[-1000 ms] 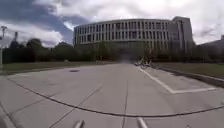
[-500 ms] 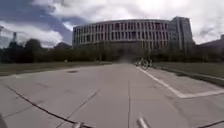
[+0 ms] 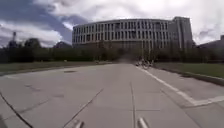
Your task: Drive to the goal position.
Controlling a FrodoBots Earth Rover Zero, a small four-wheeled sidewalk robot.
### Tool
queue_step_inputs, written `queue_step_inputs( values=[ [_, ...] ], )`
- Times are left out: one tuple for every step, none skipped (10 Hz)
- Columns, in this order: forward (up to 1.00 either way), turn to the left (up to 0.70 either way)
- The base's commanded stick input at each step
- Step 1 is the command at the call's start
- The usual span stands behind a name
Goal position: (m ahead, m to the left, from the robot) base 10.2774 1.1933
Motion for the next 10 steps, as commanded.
queue_step_inputs(
  values=[
    [0.7,0.0],
    [0.7,0.0],
    [0.7,0.0],
    [0.7,0.0],
    [0.7,0.0],
    [0.7,0.0],
    [0.7,0.0],
    [0.7,0.0],
    [0.7,0.0],
    [0.7,0.0]
  ],
)
